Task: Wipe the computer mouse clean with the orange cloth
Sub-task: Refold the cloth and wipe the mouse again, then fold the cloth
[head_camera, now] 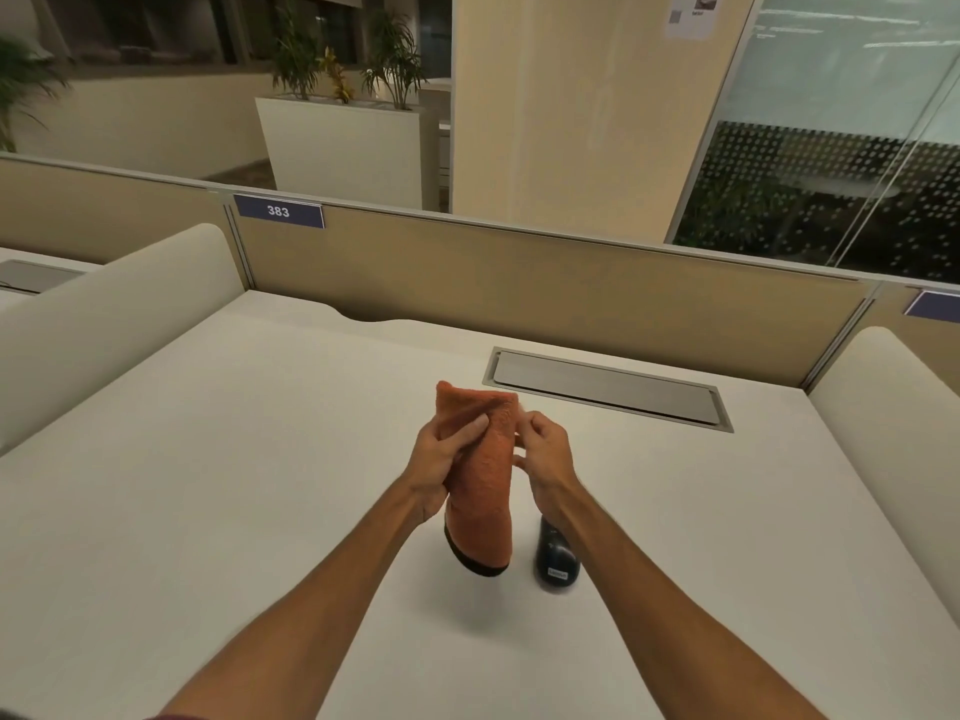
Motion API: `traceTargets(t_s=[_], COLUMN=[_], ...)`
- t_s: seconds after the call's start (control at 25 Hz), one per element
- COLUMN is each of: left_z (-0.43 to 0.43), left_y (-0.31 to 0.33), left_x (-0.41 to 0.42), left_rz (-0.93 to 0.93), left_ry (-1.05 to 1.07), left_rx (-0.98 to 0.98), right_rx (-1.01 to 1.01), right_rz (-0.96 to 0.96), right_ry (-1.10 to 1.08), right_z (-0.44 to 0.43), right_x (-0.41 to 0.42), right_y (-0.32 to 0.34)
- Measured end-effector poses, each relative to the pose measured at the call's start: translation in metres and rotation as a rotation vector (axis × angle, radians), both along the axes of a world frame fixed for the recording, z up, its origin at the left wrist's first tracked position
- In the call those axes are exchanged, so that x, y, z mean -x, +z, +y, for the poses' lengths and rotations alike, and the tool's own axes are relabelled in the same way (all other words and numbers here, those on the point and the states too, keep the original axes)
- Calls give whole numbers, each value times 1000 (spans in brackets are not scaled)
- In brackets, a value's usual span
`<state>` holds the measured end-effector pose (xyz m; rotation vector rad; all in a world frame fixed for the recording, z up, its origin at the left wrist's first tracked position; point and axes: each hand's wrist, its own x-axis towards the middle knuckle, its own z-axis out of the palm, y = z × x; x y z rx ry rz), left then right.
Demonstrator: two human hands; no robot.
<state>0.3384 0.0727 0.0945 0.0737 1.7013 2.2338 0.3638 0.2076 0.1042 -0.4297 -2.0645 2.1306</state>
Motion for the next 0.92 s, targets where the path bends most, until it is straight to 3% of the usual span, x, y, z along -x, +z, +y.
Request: traceTargets(t_s=[0.08,0.24,0.36,0.48,0.64,0.76,0.92], left_z=[2,6,-3,-14,-19,-17,-7], left_y=[-2,-5,-12,-17,-19,-26,-40], left_x=[4,6,1,1,2,0,-4], left_rz=[-34,-93,247,591,420,306,183], left_ry=[81,82,127,-22,-191,-215,-291], left_rx=[6,20,204,441,394,325,319], right_rx=[105,-112,-64,-88,22,64,-396], right_rz=[-19,-5,10,-26,-118,-98,-70], right_ry=[61,227,174,254,391,327,118], right_z=[3,10,10,10,15,27,64], right_x=[-7,-17,-19,-22,-28,-33,-53], right_y=[-1,-11,-12,-15,-27,-41,-71])
